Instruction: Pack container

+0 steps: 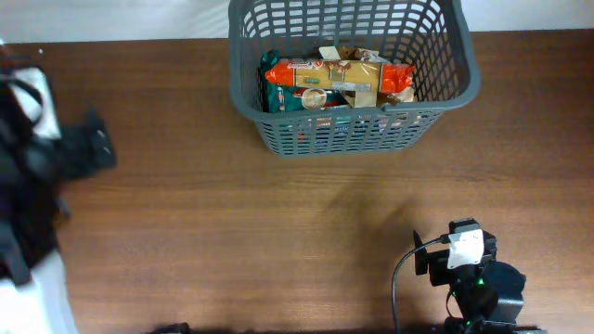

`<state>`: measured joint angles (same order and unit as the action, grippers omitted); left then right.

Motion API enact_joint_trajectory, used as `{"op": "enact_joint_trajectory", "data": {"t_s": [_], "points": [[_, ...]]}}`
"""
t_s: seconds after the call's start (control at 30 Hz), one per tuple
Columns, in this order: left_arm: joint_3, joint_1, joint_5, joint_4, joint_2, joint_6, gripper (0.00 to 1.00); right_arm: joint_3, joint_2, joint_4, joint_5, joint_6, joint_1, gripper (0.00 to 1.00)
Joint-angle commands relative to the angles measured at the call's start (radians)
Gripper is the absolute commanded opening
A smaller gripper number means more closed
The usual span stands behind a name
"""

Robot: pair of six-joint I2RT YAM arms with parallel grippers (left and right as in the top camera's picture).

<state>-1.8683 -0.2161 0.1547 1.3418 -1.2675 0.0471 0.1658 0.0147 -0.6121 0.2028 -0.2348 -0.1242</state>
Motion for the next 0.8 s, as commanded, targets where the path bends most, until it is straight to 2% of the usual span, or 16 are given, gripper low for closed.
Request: {"op": "enact_joint_trajectory", "data": {"t_s": [0.0,0.2,0.4,0.53,0.77], "points": [[0.296,0.121,-0.003,-0.183,0.156,-0.010,0.99,-0.007,-0.011,0.003,-0.005,0.012,0.005,0.99],[0.836,0.320,0.003,-0.815,0.475,-0.009,0.99,-0.007,-0.011,0.003,-0.005,0.012,0.005,0.99],[1.268,0.336,0.003,-1.265,0.766,-0.009,0.99,-0.007,-0.011,0.003,-0.005,0.012,0.005,0.99],[1.457,0.323,0.004,-1.383,0.905,-0.009,0.99,-0.007,-0.011,0.003,-0.005,0.012,0.005,0.99],[1.653,0.261,0.003,-1.384,1.078,-0.010,0.99,-0.007,-0.011,0.003,-0.005,0.012,0.005,0.99]]}}
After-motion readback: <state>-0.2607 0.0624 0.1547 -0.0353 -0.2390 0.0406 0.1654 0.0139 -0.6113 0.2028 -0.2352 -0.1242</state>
